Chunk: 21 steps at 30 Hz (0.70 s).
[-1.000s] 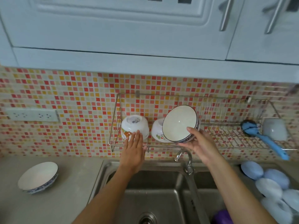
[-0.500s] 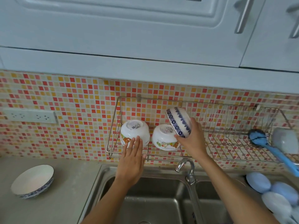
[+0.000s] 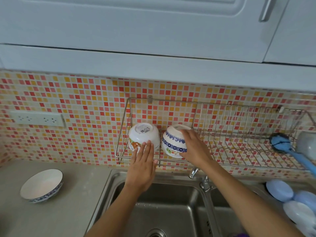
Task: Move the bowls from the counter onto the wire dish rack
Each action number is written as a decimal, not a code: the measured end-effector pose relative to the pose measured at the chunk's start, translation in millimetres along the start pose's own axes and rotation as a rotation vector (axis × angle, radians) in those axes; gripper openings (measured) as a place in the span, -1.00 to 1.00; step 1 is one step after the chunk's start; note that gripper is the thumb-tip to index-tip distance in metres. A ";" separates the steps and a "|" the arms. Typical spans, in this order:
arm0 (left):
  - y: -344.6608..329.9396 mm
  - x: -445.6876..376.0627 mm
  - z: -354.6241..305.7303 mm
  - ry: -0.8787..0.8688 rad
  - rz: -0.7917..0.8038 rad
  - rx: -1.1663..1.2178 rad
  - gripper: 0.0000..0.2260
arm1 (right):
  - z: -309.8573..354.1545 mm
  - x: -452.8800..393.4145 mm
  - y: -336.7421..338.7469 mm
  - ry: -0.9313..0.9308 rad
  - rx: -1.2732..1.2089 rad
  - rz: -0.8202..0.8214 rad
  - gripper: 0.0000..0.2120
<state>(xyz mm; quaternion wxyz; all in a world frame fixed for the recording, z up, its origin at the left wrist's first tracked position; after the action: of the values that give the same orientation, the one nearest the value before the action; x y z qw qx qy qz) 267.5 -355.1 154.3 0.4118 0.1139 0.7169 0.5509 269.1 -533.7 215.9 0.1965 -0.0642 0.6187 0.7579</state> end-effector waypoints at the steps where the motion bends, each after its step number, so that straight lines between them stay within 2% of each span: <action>1: 0.7 0.1 -0.3 0.002 0.000 0.005 -0.45 | 1.5 -1.3 -2.0 0.018 0.027 0.017 -0.14; 5: 1.7 -0.9 -1.4 -0.001 -0.001 0.026 -0.41 | 0.7 -4.2 -9.5 0.046 0.066 0.068 -0.15; 16: -3.7 -2.2 0.9 0.030 0.068 -0.054 -0.31 | -13.1 -0.1 -13.1 -0.022 -0.177 0.178 -0.09; 21: -3.1 -3.0 0.0 0.037 0.063 -0.034 -0.30 | -20.6 3.9 -18.6 -0.070 -0.233 0.257 -0.21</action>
<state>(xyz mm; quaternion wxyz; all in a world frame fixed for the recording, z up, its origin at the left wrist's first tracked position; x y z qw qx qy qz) 270.3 -358.1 153.0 0.3829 0.1193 0.7108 0.5778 269.6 -549.7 192.9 0.1108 0.0195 0.5226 0.8451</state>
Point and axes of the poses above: each hand's wrist, its own x-axis away from the middle knuckle, its own y-axis out of the back of the hand, z = x × y, the point moved 10 cm from there along -x, towards the middle knuckle, and after that the axes turned 13 degrees about -y, right-handed, at the moved point
